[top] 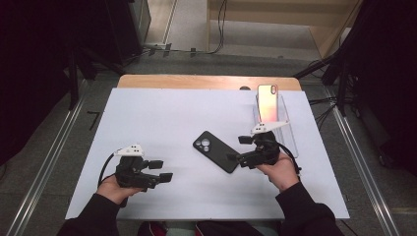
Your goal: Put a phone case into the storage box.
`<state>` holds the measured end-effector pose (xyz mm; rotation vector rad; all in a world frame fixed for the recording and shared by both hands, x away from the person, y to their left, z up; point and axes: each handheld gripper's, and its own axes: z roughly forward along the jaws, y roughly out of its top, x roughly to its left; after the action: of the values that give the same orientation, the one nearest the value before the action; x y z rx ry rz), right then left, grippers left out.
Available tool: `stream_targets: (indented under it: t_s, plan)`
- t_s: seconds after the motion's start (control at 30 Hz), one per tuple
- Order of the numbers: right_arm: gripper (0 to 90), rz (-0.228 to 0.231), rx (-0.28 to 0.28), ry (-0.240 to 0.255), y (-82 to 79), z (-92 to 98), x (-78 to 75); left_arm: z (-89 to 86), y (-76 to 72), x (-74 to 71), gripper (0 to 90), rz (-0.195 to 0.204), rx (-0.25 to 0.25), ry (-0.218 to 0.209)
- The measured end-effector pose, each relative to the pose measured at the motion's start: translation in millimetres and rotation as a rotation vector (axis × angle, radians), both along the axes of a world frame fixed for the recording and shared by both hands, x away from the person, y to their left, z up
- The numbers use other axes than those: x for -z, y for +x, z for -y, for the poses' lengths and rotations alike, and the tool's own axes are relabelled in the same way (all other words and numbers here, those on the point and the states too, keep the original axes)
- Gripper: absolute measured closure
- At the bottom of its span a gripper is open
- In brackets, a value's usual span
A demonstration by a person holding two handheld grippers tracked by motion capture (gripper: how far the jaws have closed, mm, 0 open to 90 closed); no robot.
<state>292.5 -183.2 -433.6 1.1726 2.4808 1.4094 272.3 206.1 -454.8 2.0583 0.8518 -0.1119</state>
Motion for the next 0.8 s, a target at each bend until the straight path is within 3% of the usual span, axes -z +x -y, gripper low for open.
stream_targets:
  t_s: [0.67,0.8]
  plan:
    - [12.4,0.017,-0.031,-0.01,32.7,-29.5,7.2,-3.6,-1.1,0.2,30.1,0.0,-0.014,-0.007]
    - [5.1,0.023,-0.039,0.004,38.8,-35.5,11.8,-4.5,-1.5,0.1,30.1,-0.002,-0.018,-0.007]
